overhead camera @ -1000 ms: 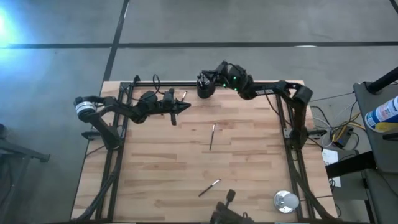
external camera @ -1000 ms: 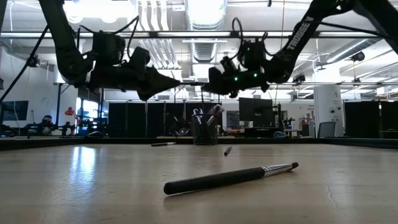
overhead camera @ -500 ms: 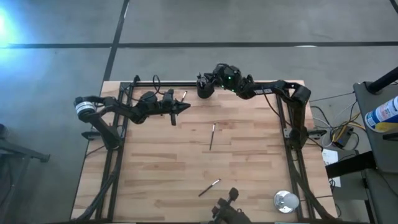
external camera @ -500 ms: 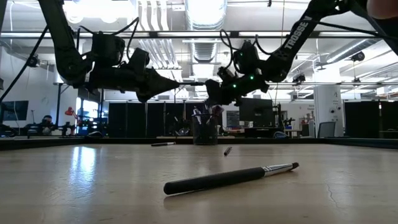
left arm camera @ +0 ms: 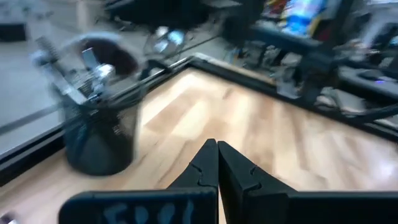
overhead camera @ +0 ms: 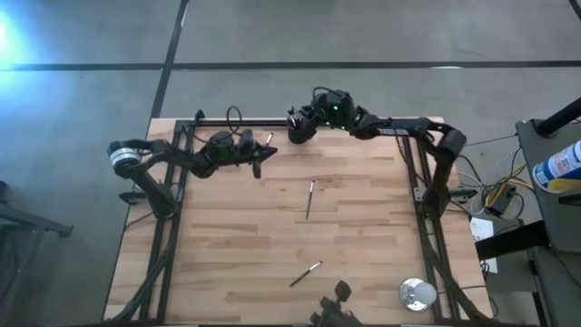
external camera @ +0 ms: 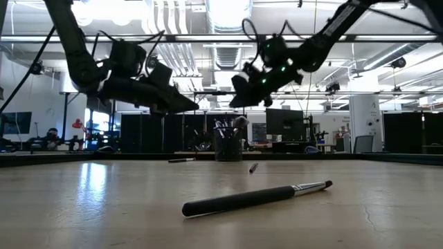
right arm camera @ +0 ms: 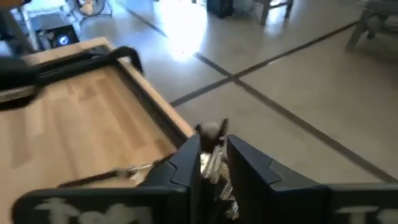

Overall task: Put items in baskets/containers
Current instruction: Put the black eyeshadow brush into the black pen holder

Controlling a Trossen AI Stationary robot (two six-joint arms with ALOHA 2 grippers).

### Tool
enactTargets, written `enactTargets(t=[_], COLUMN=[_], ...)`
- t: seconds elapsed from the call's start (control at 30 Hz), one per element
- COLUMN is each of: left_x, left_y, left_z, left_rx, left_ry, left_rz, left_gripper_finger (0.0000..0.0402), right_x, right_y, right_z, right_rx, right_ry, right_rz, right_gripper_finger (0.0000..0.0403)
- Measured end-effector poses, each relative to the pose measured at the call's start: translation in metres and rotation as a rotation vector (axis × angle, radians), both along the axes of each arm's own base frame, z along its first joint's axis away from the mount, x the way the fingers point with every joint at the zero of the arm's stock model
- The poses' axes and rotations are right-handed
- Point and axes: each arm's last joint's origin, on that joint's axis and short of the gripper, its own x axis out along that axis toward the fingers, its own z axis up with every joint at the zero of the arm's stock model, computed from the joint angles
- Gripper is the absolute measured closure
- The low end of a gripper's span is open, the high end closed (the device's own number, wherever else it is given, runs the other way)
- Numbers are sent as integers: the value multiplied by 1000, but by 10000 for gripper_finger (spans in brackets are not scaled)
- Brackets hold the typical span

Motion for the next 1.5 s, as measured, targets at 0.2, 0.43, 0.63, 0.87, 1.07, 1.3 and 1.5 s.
enactTargets(t=[0.2,0.43,0.63,0.87,1.07,1.3,1.5], left_x=[1,4,14,28,35,47,52], left_y=[12,29,46,61,79,104,119], left_z=[-2,-3,12,11,-1,-10,-17], left_rx=[-47,-155,-115,-192,-270,-290,-297], left_ry=[83,267,433,525,528,566,608], left_rz=[76,124,275,314,372,437,496], left_gripper_finger=[401,401,401,383,316,268,264], right_x=[-21,-47,-62,-75,-83,-82,-82], right_y=[46,105,137,152,160,162,167], right_z=[9,-11,-23,-31,-43,-42,-40], right_rx=[-2,36,-3,-18,-40,-48,-53], right_ry=[18,59,32,-22,-32,-45,-54], right_rz=[71,48,11,44,72,81,102], right_gripper_finger=[390,394,394,394,394,394,394])
